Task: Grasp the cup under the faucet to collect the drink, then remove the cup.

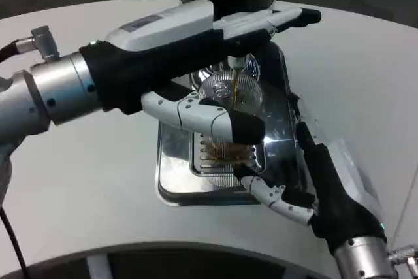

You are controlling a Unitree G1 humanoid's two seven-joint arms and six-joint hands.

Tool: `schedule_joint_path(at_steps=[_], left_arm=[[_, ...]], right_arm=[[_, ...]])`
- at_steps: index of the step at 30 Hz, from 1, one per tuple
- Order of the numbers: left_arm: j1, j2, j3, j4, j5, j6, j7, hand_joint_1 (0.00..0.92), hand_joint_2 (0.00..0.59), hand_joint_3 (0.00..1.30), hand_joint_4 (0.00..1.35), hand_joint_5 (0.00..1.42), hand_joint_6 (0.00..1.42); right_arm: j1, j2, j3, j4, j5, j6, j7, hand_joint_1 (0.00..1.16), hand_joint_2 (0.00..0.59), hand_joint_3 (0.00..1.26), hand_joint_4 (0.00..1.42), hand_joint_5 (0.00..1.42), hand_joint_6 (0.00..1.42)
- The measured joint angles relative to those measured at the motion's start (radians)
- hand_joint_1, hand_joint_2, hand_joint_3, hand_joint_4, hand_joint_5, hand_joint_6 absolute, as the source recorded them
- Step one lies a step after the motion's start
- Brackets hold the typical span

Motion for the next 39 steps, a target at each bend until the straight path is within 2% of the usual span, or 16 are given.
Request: schedule_joint_path(at_steps=[10,18,29,39], left_arm=[[-0.001,0.001,-0.002,0.005,-0.004,0.0,0.007,0.0,0.061,0.0,0.0,0.0,0.0],[-0.001,0.005,-0.002,0.01,-0.005,0.0,0.009,0.0,0.066,0.0,0.0,0.0,0.0],[-0.001,0.022,-0.002,0.014,-0.006,0.0,0.009,0.0,0.066,0.0,0.0,0.0,0.0],[-0.001,0.023,-0.004,0.013,-0.006,-0.001,0.009,0.0,0.066,0.0,0.0,0.0,0.0]], right_arm=[[-0.16,-0.01,0.002,0.178,0.087,-0.012,-0.06,0.64,0.199,0.0,0.0,0.0,0.0],[-0.209,-0.009,0.021,0.246,0.127,-0.028,-0.091,0.66,0.187,0.0,0.0,0.0,0.0],[-0.287,0.0,0.025,0.35,0.172,-0.049,-0.144,0.67,0.19,0.0,0.0,0.0,0.0],[-0.338,0.001,0.029,0.44,0.217,-0.097,-0.181,0.68,0.187,0.0,0.0,0.0,0.0]])
